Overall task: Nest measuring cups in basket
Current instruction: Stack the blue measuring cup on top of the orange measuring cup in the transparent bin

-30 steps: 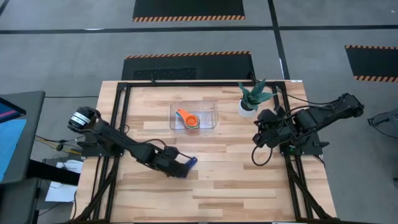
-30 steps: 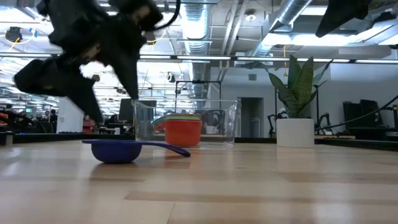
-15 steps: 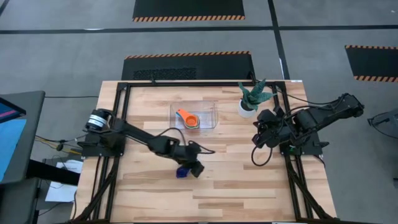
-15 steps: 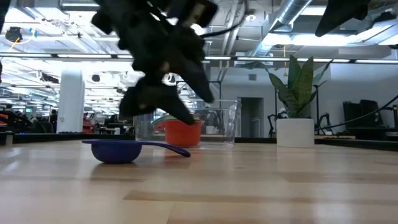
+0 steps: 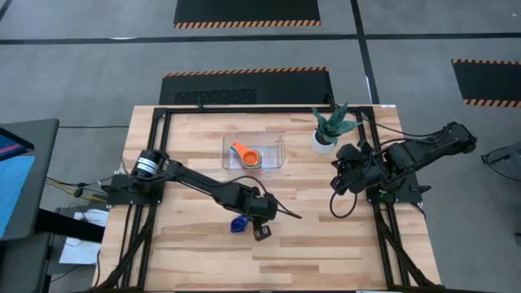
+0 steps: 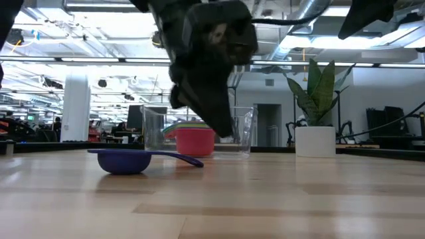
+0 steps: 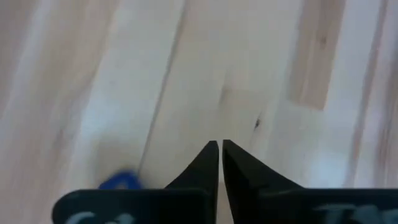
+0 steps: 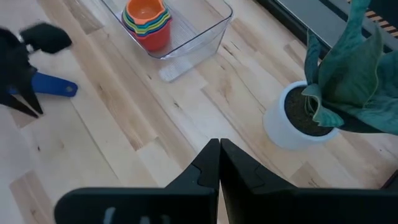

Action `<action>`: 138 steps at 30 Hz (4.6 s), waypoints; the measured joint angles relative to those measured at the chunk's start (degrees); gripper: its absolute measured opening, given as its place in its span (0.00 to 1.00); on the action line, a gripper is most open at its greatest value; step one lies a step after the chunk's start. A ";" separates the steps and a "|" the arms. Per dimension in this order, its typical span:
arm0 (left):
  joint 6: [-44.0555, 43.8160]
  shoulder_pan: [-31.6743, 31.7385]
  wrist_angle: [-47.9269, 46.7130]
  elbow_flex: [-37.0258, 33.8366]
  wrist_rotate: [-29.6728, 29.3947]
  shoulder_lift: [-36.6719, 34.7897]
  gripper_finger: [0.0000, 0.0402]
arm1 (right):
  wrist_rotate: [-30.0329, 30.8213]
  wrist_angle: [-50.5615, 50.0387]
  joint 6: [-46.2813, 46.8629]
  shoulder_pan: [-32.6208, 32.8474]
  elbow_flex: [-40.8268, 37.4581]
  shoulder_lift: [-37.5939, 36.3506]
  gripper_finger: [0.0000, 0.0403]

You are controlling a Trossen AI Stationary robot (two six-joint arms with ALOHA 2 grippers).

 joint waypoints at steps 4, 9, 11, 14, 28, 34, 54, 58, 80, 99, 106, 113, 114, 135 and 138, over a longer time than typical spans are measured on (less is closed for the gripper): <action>2.23 0.61 0.02 0.26 4.29 2.49 0.00 | 0.02 0.08 0.00 0.00 0.00 0.00 0.08; 2.34 1.61 -1.86 0.08 8.25 3.45 0.00 | 0.02 0.14 -0.02 0.00 0.02 0.02 0.08; 2.88 1.88 -3.76 0.09 8.00 3.43 0.00 | 0.04 0.05 -0.04 0.00 0.02 0.00 0.08; 3.08 2.32 -6.44 0.06 6.76 3.43 0.00 | 0.04 0.20 -0.03 0.00 0.02 0.00 0.08; 8.58 3.06 -16.92 0.23 2.46 3.15 0.00 | 0.04 1.42 -0.04 0.01 0.02 0.02 0.08; 9.78 3.07 -20.94 0.26 1.32 3.13 0.00 | 0.02 1.43 0.41 0.00 0.02 0.02 0.08; -0.01 -5.20 -46.47 -2.35 -13.66 -11.61 0.00 | 0.15 1.63 1.42 0.01 0.02 0.06 0.08; -2.19 -10.26 -45.03 -7.74 -9.27 -12.85 0.00 | 0.20 2.90 1.52 0.00 0.03 0.44 0.08; -11.03 -14.45 -27.20 -14.95 -5.59 -12.65 0.00 | 0.16 1.69 3.38 0.98 0.09 8.59 0.08; -11.76 -15.10 -19.62 -21.91 -4.74 -12.57 0.00 | 0.33 -2.20 4.52 2.27 0.10 3.41 0.08; -7.04 -15.06 -17.23 -23.22 -3.33 -12.76 0.00 | 0.14 -2.29 4.45 2.27 0.08 3.41 0.08; -2.10 -12.79 -14.63 -23.31 -2.85 -12.78 0.00 | 0.15 -2.33 4.31 2.27 0.04 3.41 0.08; -1.57 -12.40 -14.22 -23.31 -2.41 -12.78 0.00 | 0.15 -2.33 4.18 2.27 0.04 3.41 0.08; -0.43 -6.36 5.74 -22.67 -6.07 -12.41 0.00 | 0.15 -2.29 3.91 2.26 0.04 3.43 0.08; -0.58 -6.11 4.96 -22.67 -3.18 -12.41 0.00 | 0.14 -2.32 3.91 2.27 0.04 3.43 0.08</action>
